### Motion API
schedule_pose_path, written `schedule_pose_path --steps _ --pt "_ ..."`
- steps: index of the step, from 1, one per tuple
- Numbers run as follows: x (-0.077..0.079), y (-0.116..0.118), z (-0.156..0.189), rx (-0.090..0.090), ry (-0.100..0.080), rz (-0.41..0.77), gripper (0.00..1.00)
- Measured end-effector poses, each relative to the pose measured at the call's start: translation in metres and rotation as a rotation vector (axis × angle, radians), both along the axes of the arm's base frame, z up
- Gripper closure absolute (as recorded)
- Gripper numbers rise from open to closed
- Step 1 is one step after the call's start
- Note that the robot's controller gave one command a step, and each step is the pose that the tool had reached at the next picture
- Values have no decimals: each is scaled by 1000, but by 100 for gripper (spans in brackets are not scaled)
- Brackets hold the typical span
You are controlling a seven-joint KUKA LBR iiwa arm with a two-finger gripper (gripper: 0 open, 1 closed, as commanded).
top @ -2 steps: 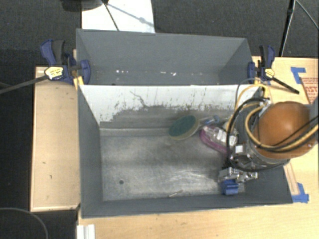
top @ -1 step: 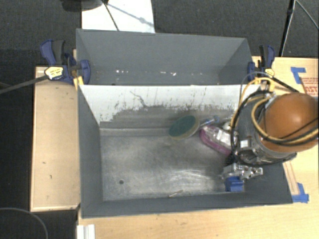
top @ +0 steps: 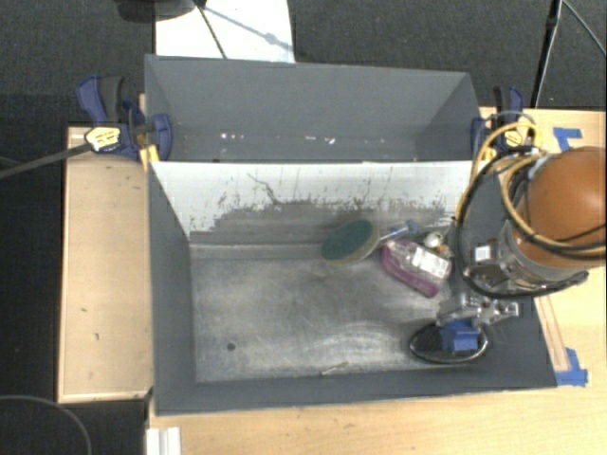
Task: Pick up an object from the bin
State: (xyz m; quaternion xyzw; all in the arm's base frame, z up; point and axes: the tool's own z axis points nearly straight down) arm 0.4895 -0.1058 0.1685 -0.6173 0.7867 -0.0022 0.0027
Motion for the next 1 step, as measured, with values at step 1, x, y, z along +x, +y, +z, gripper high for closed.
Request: schedule_pose_path --steps 1 --pt "1 0 28 1 2 -6 100"
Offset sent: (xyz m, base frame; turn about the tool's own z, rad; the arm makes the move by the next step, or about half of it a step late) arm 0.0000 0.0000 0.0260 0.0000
